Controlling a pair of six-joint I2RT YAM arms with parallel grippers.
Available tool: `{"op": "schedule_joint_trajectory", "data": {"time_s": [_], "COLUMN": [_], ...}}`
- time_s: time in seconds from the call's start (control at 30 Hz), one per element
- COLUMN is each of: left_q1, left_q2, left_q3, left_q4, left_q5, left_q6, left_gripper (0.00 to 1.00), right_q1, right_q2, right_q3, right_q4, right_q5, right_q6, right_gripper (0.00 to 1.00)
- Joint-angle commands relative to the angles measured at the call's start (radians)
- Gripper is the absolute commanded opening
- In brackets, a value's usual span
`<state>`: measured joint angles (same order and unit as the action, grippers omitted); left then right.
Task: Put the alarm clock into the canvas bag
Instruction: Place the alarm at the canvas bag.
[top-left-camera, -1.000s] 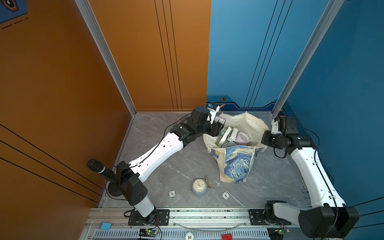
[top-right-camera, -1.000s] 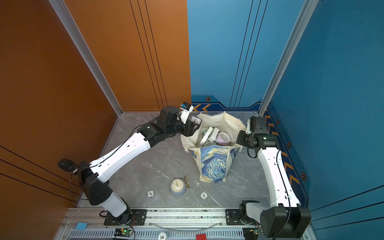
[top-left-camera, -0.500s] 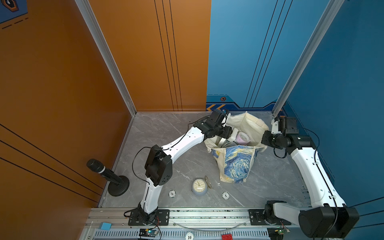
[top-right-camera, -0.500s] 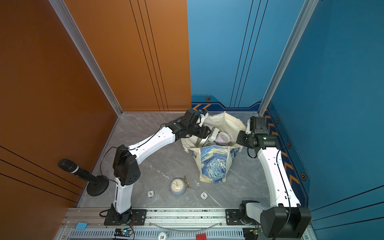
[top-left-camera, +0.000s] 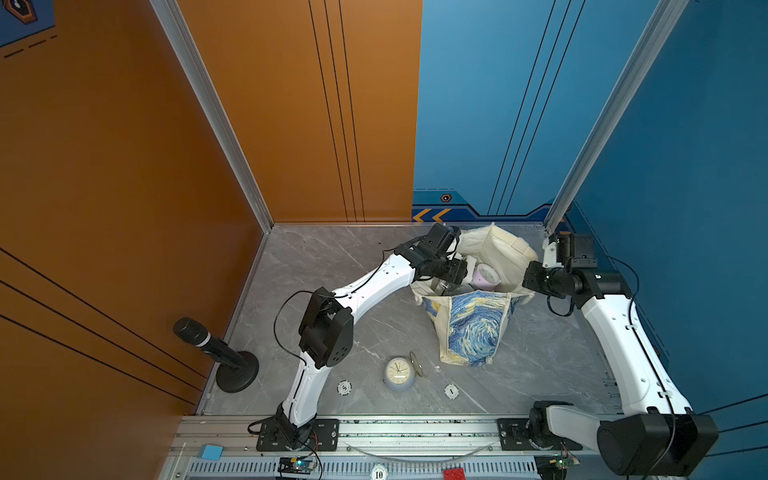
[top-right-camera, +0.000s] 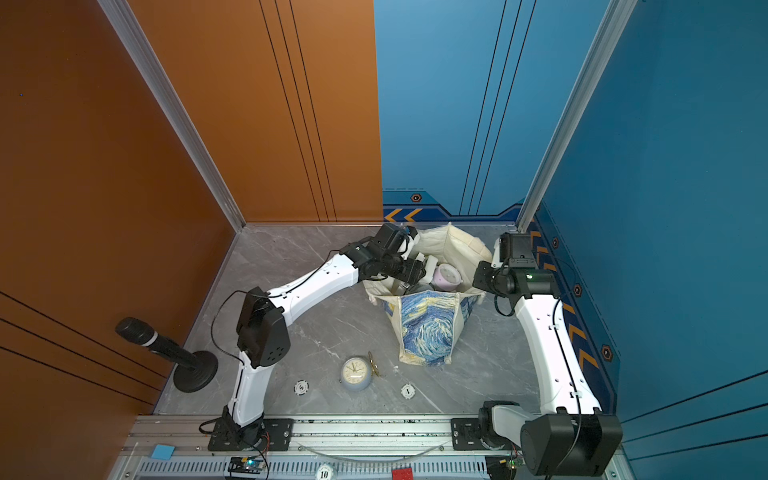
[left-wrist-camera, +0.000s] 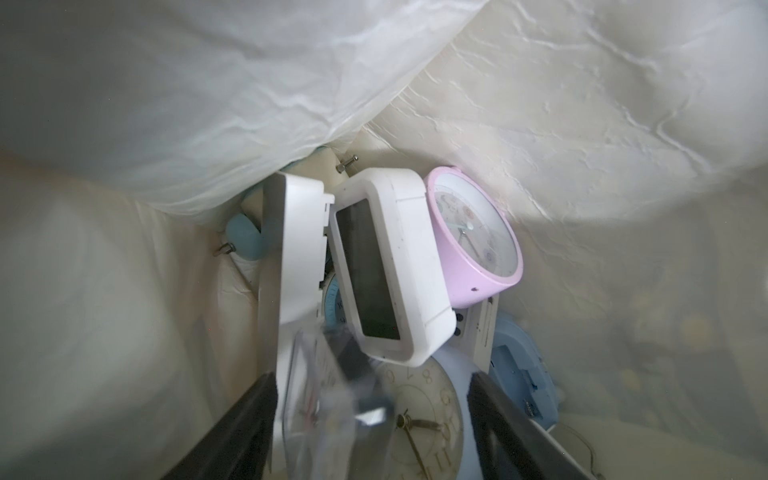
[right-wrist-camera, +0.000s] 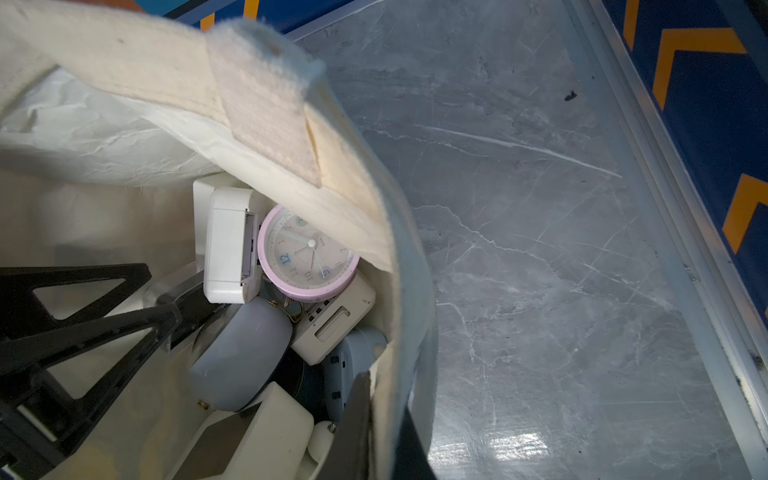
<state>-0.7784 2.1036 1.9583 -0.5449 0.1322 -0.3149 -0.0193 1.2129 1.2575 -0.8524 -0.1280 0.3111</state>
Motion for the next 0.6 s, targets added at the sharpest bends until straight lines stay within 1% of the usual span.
{"op": "schedule_joint_trajectory", "data": {"time_s": [0.0,0.4,0.57], "left_q1": [-0.007,-0.021,-0.033], "left_q2": [-0.08,-0.252,-0.335], "left_q3": [0.027,0.016,-0.023], "left_q4": [-0.022,-0.068,-0.103], "left_q5": [0.002,-0.03,-0.026], "left_q6": [0.001,0.02,0.062], "left_gripper": [0.76,0.76,0.76], "right_q1": [0.002,0.003,0.004], "right_q2": [-0.003,-0.004,-0.005], "right_q3": [0.002,-0.001,0.0], "right_q4": [0.001,0.001,0.001], "right_q5": [-0.002,-0.003,-0.005], "right_q6": [-0.022,-0.022,-0.023], "right_gripper": [0.1,0.1,0.1]}}
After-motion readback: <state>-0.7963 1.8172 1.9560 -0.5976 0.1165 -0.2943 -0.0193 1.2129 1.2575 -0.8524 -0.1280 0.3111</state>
